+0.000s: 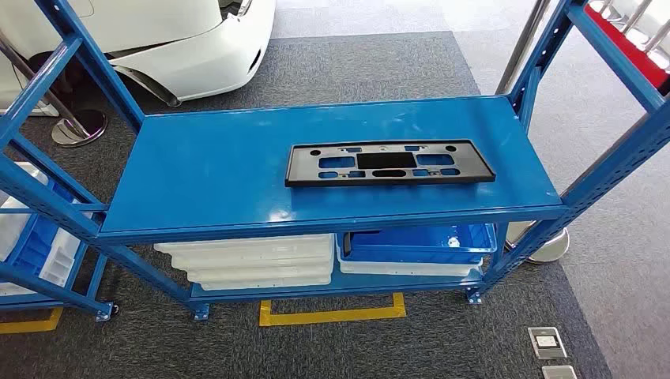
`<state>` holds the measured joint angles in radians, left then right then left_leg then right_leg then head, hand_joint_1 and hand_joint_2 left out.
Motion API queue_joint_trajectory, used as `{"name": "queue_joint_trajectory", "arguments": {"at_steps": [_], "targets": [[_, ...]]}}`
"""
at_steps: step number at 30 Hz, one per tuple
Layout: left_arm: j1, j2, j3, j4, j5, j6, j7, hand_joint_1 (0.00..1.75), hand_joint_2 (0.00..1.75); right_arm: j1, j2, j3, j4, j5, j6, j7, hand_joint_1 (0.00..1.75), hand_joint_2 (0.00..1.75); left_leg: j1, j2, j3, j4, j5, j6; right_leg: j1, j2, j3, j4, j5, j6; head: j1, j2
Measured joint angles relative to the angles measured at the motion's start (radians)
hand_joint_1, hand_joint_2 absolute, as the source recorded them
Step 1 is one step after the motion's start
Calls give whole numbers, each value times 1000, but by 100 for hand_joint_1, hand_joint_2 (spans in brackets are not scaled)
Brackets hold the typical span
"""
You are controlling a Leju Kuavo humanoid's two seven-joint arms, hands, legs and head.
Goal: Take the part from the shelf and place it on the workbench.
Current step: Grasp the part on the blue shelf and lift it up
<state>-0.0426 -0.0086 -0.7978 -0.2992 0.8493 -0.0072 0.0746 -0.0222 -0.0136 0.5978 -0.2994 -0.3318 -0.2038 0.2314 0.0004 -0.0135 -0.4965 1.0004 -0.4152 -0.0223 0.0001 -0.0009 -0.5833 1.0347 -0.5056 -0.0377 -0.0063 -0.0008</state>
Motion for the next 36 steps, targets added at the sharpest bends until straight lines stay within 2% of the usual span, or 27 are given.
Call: {"name": "queue_joint_trajectory", "arguments": {"at_steps": [3, 11, 16, 23, 25, 27, 34, 36], "targets": [[-9, 2, -38, 8, 41, 9, 1, 0, 0, -6, -8, 15, 7, -40, -39, 1, 0, 0, 0, 0, 0, 0, 0, 0, 0, 0, 0, 0, 0, 0, 0, 0], [-34, 7, -179, 36, 174, 58, 4, 0, 0, -35, -58, 45, 47, -193, -236, -16, 0, 0, -1, 0, 0, 0, 0, 0, -1, 0, 0, 0, 0, 0, 2, 0], [-42, 13, -239, 47, 225, 91, 6, 0, 0, -67, -94, 44, 103, -267, -346, -84, 0, 0, -1, 0, 0, 1, 0, 0, -1, 0, 0, 0, 0, 1, 2, 0], [-51, 18, -300, 58, 287, 133, 4, 0, 0, -105, -126, 33, 190, -347, -469, -222, 0, 0, -1, 0, 0, 1, 0, 0, -1, 0, 0, 0, 1, 1, 1, 0], [-53, 19, -313, 61, 298, 147, 3, 0, 0, -110, -132, 23, 209, -372, -483, -288, 0, 0, -1, 0, 0, 1, 0, 0, -1, 0, 0, 0, 1, 1, 1, 0], [-54, 21, -321, 62, 305, 156, 3, 0, 0, -111, -139, 9, 222, -405, -486, -389, 0, 0, 0, 0, 0, 1, 0, 0, -1, 0, 0, 0, 1, 1, 1, 0], [-56, 22, -337, 67, 315, 164, -3, 0, 0, -141, -184, -86, 250, -569, -488, -851, 0, 0, -1, 1, 0, 1, 0, 0, -2, 1, 1, 0, 1, 1, 1, 0], [-57, 23, -340, 68, 315, 163, -8, 0, 0, -169, -205, -128, 244, -516, -488, -908, 0, 0, -1, 2, 0, 1, 0, 0, -2, 3, 1, 0, 2, 1, 0, 0]]}}
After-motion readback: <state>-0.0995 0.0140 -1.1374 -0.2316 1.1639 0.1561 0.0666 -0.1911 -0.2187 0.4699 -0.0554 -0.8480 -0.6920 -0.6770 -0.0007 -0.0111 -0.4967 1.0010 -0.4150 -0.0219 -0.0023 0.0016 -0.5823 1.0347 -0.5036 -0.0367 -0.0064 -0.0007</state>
